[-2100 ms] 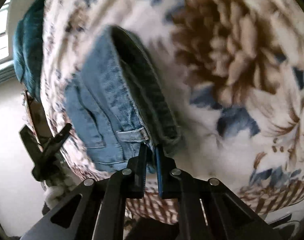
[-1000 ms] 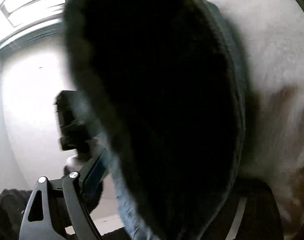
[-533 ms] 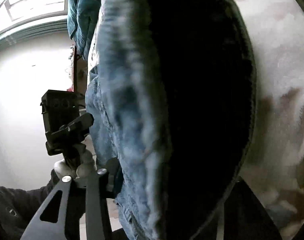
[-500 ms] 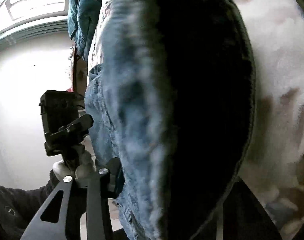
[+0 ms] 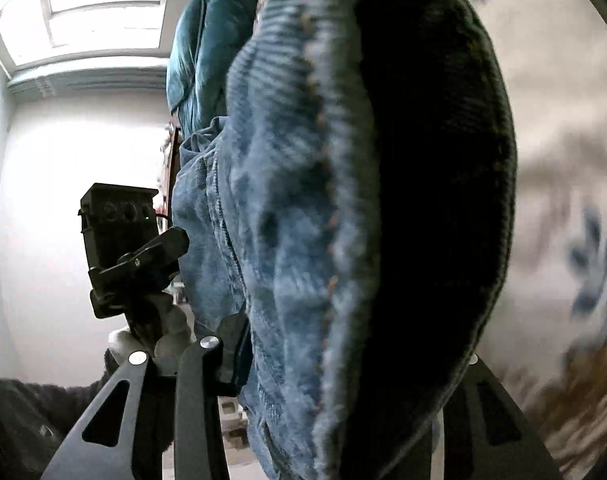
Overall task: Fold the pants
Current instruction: 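Fold the lifted jeans over once more with both tools, stacking the halves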
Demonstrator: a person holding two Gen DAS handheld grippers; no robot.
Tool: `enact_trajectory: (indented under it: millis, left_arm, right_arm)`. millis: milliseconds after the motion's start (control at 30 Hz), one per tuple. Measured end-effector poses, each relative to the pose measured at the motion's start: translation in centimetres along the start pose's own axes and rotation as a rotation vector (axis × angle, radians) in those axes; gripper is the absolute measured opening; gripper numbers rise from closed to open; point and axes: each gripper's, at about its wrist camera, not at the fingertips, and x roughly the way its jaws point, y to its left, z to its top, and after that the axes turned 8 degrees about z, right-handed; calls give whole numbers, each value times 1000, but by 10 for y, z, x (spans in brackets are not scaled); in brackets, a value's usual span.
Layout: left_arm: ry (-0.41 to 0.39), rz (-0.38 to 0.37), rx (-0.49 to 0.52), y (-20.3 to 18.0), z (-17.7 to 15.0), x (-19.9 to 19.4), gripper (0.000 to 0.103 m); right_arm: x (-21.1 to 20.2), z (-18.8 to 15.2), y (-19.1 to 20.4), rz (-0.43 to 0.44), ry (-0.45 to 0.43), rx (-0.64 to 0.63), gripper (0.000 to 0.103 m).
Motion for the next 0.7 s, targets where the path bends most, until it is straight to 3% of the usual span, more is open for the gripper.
enact_trajectory:
  millis: [200, 433, 600, 700]
  left_arm:
    - [-46, -4, 48, -5, 115, 19, 102]
    - [-25, 15, 55, 13, 233, 85, 102]
    - [47, 61, 30, 39, 265, 137, 102]
    - [101, 87, -27, 62, 263, 165, 102]
  right_arm:
    - [-12, 114, 8, -32, -46, -43, 45]
    - [5, 230, -21, -103, -45, -37, 45]
    - [31, 264, -65, -145, -21, 37, 45]
    - [37, 282, -92, -210, 11, 98, 55]
